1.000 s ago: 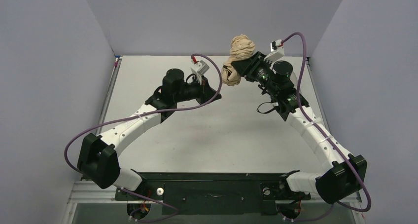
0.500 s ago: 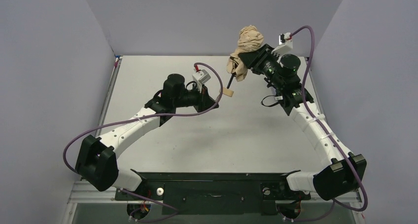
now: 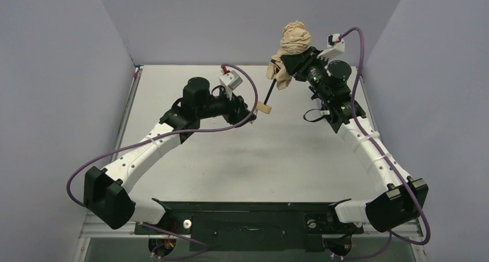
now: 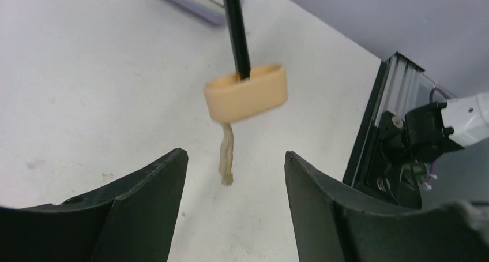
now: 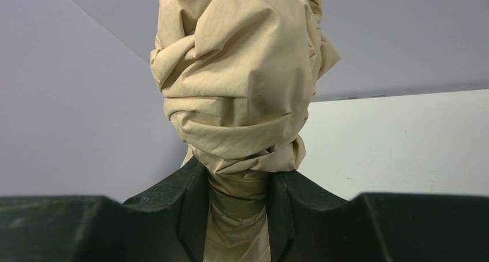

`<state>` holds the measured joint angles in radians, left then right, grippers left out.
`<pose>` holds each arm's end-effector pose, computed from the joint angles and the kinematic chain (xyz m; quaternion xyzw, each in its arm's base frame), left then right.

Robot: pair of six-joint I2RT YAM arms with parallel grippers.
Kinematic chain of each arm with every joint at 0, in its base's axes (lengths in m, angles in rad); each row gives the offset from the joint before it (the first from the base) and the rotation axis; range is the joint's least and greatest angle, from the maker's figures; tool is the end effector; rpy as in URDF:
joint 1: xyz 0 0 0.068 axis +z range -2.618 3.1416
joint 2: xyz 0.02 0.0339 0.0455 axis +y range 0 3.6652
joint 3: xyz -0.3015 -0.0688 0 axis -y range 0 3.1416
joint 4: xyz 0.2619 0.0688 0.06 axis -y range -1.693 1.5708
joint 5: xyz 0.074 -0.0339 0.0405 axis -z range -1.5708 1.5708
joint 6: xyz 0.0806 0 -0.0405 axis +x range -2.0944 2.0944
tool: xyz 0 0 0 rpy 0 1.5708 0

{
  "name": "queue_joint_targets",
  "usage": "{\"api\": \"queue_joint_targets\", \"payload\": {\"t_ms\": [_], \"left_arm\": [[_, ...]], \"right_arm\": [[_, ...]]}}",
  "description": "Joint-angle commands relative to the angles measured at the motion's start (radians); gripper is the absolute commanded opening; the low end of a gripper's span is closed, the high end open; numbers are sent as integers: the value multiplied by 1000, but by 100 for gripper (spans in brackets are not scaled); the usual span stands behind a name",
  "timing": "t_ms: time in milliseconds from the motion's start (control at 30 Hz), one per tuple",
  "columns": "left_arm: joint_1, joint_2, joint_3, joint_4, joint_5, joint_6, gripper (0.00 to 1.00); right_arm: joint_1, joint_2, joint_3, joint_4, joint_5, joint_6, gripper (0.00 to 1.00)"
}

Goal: Open the umbrella

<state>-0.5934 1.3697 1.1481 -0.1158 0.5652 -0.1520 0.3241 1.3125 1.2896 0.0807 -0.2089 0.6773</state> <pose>0.2764 -0.2385 0.3629 0.3289 0.7291 -0.4141 0.4344 0.3348 0.1301 0.4678 0.0453 0.6853 0.4100 0.6001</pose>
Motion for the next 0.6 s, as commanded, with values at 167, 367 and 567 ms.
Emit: {"api": "queue_joint_targets", "payload": {"t_ms": [167, 367, 567], "left_arm": [[-38, 69, 287, -30, -180, 19, 63], [-71, 155, 378, -86, -217, 41, 63], [-109, 209, 401, -127, -268, 87, 61]], "right_arm": [[86, -79, 1, 73, 151, -92, 0], [148, -100, 7, 49, 253, -154, 0], [172, -103, 18, 27, 299, -158, 0]]}}
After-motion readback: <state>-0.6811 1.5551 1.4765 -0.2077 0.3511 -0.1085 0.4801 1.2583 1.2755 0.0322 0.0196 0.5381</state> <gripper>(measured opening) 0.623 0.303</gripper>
